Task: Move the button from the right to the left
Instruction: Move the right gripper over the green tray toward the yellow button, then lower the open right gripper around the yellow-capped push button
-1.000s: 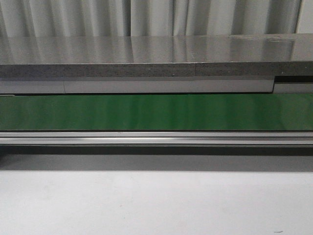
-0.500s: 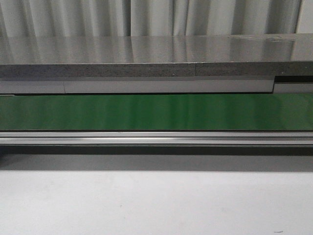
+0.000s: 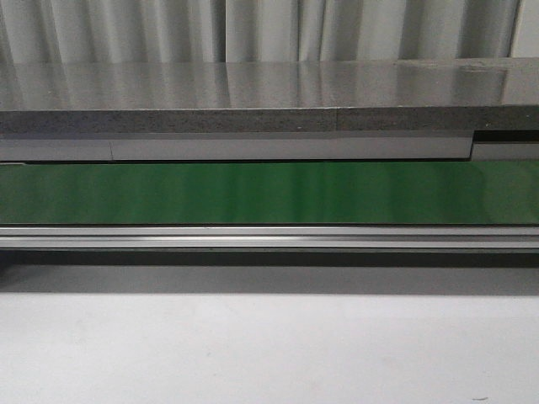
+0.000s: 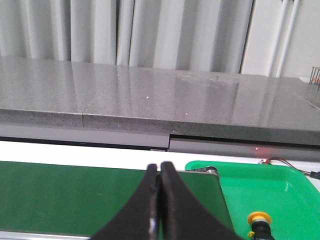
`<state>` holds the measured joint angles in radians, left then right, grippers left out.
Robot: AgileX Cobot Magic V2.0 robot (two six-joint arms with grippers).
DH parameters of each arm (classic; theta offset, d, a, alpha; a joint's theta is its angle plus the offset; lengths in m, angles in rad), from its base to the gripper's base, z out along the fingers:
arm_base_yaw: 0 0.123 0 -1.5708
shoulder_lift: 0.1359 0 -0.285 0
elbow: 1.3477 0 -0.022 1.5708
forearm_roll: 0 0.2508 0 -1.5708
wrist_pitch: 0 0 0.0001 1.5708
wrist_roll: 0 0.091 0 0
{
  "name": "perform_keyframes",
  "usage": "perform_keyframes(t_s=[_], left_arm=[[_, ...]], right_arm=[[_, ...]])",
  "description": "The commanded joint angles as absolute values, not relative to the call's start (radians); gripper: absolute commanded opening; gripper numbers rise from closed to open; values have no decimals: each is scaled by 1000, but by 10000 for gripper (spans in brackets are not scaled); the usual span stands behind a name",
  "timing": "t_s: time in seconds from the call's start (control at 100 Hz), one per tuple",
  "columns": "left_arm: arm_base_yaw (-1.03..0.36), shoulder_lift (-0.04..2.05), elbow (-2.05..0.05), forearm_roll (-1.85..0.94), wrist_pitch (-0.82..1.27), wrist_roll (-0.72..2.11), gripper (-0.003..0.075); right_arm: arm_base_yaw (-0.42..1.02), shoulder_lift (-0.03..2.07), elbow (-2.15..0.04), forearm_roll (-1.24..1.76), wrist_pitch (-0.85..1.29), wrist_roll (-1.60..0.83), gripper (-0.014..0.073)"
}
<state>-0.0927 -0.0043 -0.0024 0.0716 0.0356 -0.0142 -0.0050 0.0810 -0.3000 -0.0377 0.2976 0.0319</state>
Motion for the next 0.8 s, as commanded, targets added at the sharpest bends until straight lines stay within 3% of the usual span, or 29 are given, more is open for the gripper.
perform_keyframes(t_s=[0.0,0.39,0.79], left_arm=[[-98,-41,39,63,-44,-26,5],[-98,-41,39,63,-44,-26,5],[-98,-41,39,63,-44,-26,5]], right_arm=[[-3,174,-427,-50,341,30,-68],[-3,594,-798,-50,831,81,-68],[-3,776,-862,-21,868,83,-68]])
